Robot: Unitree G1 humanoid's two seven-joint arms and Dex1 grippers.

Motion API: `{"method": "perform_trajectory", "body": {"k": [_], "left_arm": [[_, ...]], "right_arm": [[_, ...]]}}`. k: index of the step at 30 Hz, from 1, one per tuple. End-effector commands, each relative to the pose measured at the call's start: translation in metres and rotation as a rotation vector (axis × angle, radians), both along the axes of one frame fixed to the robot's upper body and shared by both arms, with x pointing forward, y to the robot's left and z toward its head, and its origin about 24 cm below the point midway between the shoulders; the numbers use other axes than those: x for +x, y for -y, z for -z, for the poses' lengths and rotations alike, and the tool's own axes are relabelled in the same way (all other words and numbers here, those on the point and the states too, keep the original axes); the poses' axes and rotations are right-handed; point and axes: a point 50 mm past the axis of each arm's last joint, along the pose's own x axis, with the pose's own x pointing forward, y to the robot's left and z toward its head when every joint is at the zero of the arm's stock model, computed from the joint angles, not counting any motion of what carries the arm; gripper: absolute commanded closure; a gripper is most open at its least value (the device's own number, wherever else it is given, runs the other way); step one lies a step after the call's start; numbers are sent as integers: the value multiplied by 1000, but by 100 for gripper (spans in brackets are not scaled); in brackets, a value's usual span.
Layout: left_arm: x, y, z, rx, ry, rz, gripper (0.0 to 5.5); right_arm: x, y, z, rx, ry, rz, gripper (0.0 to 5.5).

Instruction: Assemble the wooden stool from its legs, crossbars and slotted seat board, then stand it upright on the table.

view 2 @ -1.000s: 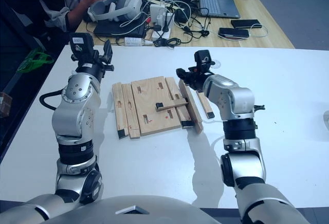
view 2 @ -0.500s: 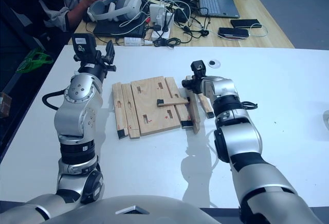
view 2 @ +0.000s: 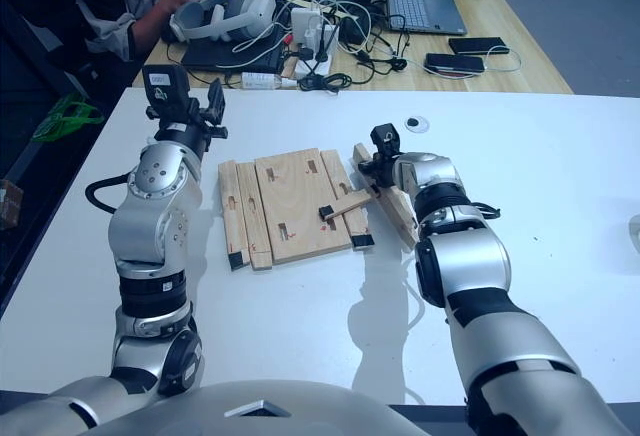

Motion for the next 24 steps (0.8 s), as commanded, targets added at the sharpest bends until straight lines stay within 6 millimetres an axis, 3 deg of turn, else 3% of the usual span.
{"method": "perform_trajectory", "body": {"k": [1, 6, 9, 11, 15, 20, 24], "left_arm": [[4, -6, -6, 14, 16, -10, 304], [14, -23, -11, 28, 15, -38, 304], [23, -25, -19, 38, 2, 34, 304], [29, -20, -27, 61, -7, 120, 304], [30, 3, -43, 96, -28, 324, 304], [14, 31, -46, 128, -63, 514, 304], [12, 32, -40, 154, -99, 503, 304]], "right_arm": [[20, 2, -51, 51, 158, -56, 450], [26, -10, -119, 247, 381, -244, 450], [4, -27, -157, 397, 567, -521, 450], [-15, -40, -161, 413, 593, -667, 450], [-42, -61, -145, 375, 582, -808, 450], [-46, -71, -134, 322, 599, -776, 450], [-48, -74, -135, 327, 619, -765, 450]]}}
